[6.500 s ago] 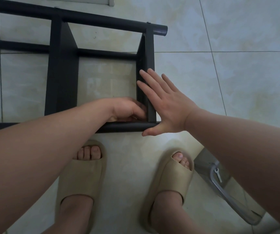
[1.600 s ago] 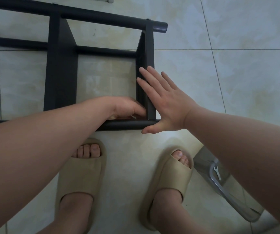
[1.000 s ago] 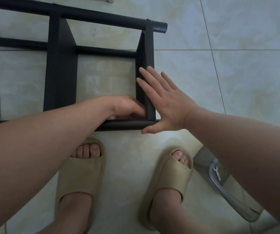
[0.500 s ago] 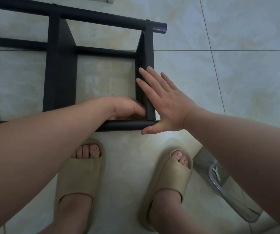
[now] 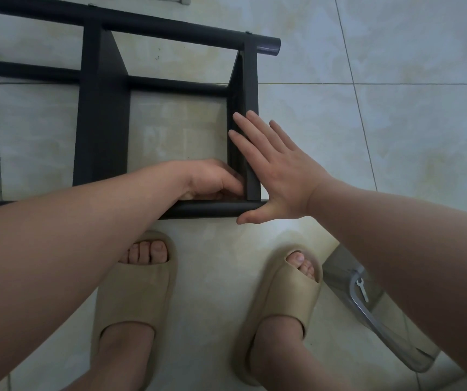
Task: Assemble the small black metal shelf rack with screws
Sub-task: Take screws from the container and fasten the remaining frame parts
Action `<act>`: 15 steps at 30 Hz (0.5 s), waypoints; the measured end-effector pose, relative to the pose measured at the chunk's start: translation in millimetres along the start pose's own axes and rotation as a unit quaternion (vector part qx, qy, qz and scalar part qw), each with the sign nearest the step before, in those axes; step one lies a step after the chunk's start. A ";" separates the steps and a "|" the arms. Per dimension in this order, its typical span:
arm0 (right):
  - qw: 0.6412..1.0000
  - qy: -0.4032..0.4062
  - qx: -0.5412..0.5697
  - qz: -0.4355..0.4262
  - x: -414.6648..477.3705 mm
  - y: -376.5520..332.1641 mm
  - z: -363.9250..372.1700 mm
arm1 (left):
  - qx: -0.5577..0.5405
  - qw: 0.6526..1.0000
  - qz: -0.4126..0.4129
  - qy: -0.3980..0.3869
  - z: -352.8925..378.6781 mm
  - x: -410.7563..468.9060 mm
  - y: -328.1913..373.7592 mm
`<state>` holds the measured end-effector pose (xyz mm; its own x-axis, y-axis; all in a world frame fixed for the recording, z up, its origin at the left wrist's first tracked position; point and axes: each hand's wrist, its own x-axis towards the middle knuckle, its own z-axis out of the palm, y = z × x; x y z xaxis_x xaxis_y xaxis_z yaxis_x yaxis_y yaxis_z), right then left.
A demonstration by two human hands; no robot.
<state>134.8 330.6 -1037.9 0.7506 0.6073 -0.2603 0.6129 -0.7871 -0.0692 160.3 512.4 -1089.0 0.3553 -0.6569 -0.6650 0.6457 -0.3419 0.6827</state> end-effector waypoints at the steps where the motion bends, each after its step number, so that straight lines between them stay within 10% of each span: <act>1: 1.000 0.001 0.002 -0.001 -0.2 0.1 0.4 | -0.006 1.000 -0.003 -0.005 -0.3 0.2 -0.2; 6: 1.000 -0.008 0.018 -0.002 0.3 0.5 -0.7 | -0.046 0.999 -0.018 -0.005 2.9 -2.2 3.1; 10: 0.998 -0.034 0.048 0.037 -6.3 -5.7 -5.3 | 0.237 0.956 0.028 0.172 3.6 -11.0 5.6; 15: 0.980 -0.089 0.137 0.112 -20.5 -25.8 -18.0 | 0.436 0.883 -0.028 0.172 6.3 -60.0 3.9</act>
<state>108.0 340.4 -1013.4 0.7883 0.4069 -0.4615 0.3304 -0.9127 -0.2404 137.2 546.3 -1044.5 0.6210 -0.4310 -0.6547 -0.0448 -0.8534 0.5193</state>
